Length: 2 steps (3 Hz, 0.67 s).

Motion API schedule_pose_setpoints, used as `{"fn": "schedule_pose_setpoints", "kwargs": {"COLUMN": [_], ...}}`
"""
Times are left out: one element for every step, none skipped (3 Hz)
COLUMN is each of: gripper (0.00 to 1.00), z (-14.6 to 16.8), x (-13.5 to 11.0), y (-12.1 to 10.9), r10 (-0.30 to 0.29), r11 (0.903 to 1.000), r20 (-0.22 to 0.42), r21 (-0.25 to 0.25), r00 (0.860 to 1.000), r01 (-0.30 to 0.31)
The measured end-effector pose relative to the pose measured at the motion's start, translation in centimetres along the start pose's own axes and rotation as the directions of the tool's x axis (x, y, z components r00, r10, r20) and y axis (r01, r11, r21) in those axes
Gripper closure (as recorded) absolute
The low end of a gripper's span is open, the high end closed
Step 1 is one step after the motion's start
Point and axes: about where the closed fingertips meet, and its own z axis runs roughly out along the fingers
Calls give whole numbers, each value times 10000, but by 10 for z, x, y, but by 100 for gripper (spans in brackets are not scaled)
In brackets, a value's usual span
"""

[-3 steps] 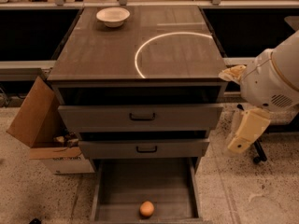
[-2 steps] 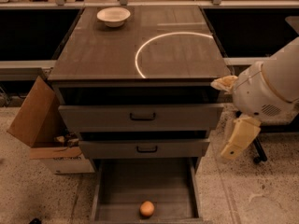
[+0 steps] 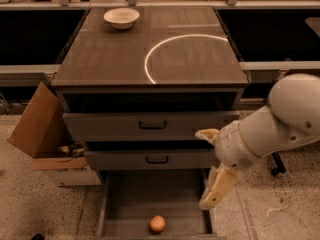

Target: Pick orange from bottom drawer and place on counter

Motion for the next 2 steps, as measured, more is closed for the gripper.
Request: {"fn": "schedule_pose_setpoints", "kwargs": {"gripper": [0, 0], "z": [66, 66], "x": [16, 16], "y": [18, 18], "r10": [440, 440], "r11": [9959, 9959], "r20": [471, 470], "r21": [-816, -816], "r00": [9979, 9979], "r01": [-401, -400]}}
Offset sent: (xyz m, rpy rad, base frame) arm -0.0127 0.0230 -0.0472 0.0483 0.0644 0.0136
